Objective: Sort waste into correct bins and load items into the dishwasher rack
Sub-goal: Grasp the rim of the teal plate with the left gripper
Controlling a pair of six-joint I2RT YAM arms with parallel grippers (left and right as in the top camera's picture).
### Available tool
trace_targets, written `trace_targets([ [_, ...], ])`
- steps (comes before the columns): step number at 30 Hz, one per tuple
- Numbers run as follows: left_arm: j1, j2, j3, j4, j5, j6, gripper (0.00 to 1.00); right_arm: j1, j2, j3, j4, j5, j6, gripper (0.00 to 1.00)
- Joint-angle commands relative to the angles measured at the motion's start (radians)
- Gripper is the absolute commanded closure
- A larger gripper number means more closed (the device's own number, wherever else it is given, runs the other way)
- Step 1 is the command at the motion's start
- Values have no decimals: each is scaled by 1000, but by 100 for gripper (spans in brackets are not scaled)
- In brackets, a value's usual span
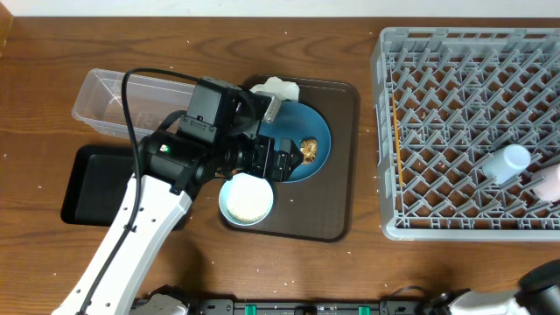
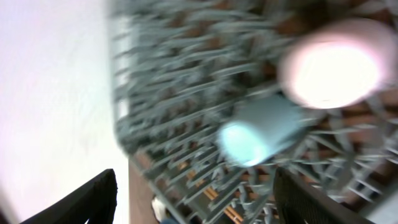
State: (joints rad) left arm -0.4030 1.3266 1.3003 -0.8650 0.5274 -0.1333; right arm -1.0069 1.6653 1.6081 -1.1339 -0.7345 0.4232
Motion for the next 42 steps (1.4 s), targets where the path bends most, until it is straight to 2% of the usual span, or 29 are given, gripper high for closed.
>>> trace_targets([
  [1,-2,-14,9,-10,-49,4,2,120,-142,43,-1,-105,-127,27],
  [5,-2,-14,9,-43,-168,-31,2,333,-257,43,20,-10,-174,25],
  [10,-8,-13,5,-84,-258,-51,2,612,-331,43,-16,266,-230,23],
  [13,-32,-13,-5,-96,-382,-71,2,731,-340,43,-43,353,-229,21],
  [16,-56,0,-21,-99,-447,-95,2,806,-338,40,-48,358,-219,21],
  [23,-61,93,-40,-62,-503,-216,2,845,-337,39,-56,357,-219,19],
  [37,-61,389,-40,103,-621,-245,22,845,-337,39,-93,358,-219,19],
  [39,-58,433,-40,127,-623,-242,30,845,-337,39,-94,358,-219,19],
  [40,-57,452,-40,135,-623,-242,38,845,-337,39,-94,358,-219,19],
  [42,-56,486,-40,147,-626,-243,48,845,-337,39,-95,358,-219,19],
])
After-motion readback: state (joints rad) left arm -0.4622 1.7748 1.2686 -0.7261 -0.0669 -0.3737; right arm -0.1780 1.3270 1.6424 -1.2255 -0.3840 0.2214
